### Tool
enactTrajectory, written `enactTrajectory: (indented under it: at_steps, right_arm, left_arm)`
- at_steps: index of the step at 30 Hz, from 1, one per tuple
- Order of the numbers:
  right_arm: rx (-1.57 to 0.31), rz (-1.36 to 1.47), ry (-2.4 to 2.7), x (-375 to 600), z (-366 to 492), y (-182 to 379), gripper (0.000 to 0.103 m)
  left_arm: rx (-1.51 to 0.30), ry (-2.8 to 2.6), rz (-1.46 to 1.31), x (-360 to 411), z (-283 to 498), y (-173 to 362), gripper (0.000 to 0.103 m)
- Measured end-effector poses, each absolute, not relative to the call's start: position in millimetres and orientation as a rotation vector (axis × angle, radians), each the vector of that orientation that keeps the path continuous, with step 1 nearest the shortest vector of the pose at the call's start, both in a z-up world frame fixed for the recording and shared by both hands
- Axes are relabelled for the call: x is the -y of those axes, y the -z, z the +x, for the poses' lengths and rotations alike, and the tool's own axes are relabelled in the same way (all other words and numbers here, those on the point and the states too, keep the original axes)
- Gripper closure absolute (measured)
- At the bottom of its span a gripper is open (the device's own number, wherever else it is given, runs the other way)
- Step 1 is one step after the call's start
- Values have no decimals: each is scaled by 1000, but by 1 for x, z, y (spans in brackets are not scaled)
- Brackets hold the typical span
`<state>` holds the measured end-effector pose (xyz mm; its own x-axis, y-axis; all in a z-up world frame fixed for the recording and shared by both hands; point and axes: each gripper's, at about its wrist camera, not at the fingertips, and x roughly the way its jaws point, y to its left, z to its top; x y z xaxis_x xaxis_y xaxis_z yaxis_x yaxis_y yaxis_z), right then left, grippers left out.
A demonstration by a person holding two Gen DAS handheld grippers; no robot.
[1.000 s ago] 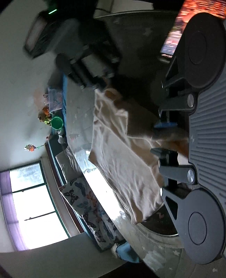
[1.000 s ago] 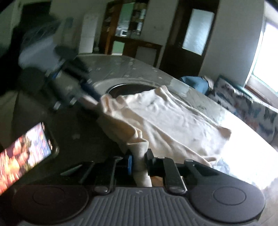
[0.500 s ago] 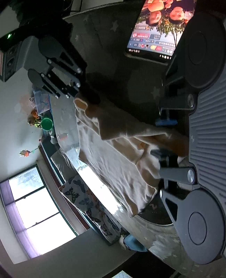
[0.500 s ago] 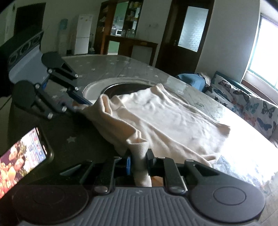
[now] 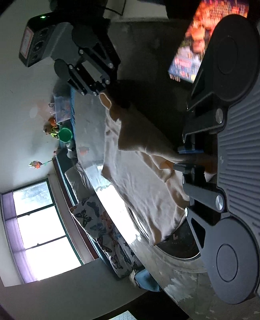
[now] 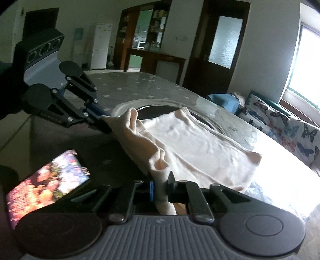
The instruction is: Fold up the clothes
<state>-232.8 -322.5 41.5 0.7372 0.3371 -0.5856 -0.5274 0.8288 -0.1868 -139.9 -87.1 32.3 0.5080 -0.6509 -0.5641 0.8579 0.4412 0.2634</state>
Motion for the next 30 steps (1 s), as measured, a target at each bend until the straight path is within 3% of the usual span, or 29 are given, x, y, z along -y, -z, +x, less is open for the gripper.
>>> enactTrajectory:
  at_steps: [9, 20, 30]
  right_arm:
    - [-590, -315, -530, 332, -265, -89, 96]
    - [-583, -323, -494, 329, -253, -82, 97]
    - [-508, -426, -472, 336, -177, -106, 97]
  left_arm:
    - [-428, 1010, 459, 65, -178, -70, 94]
    - [-443, 954, 433, 76, -153, -70, 94]
    - [-414, 859, 391, 93, -102, -79, 94]
